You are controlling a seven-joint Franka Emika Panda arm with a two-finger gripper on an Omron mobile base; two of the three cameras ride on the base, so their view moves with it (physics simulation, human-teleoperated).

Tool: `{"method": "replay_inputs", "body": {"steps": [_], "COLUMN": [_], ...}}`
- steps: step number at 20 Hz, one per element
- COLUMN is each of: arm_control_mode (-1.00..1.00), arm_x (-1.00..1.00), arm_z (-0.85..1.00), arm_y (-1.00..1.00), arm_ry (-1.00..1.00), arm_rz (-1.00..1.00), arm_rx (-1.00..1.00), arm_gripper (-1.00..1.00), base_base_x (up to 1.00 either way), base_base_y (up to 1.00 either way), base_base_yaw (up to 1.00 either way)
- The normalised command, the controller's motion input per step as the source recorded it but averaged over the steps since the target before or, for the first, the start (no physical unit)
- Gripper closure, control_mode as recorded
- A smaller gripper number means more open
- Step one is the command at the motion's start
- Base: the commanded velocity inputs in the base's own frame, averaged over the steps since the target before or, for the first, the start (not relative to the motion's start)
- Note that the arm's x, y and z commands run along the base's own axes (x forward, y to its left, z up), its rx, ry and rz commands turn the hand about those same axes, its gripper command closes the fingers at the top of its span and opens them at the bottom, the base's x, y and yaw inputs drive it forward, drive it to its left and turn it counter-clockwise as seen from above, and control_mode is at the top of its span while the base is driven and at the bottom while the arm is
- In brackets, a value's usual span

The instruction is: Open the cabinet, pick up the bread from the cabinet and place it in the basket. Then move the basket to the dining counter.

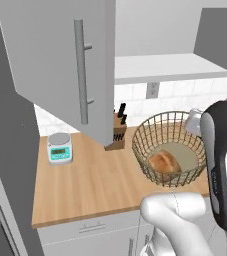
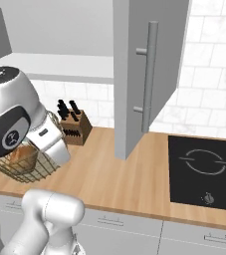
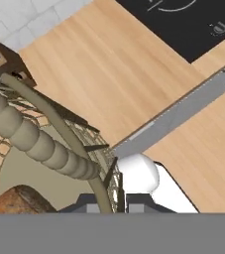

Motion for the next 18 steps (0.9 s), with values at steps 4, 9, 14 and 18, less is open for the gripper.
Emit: {"method": "replay_inputs", "body": {"steps": [4, 9, 14, 18], "arm_control_mode": [-1.0, -1.0, -1.0, -1.0], "arm_x": [-0.3, -0.2, -0.06, 0.09], "arm_z": [0.15, 0.02, 0.0, 0.14], "arm_y": [0.12, 0.01, 0.14, 0.32], "arm_ry": [-0.04, -0.18, -0.27, -0.06], "arm_rz": [-0.26, -0.24, -0.21, -0.05], "arm_rx": [0.16, 0.19, 0.19, 0.0], "arm_gripper": [1.0, 1.0, 1.0, 1.0], "base_base_x": [0.0, 0.0, 0.0, 0.0], "base_base_y": [0.0, 0.0, 0.0, 0.0], "base_base_yaw": [0.0, 0.0, 0.0, 0.0]}}
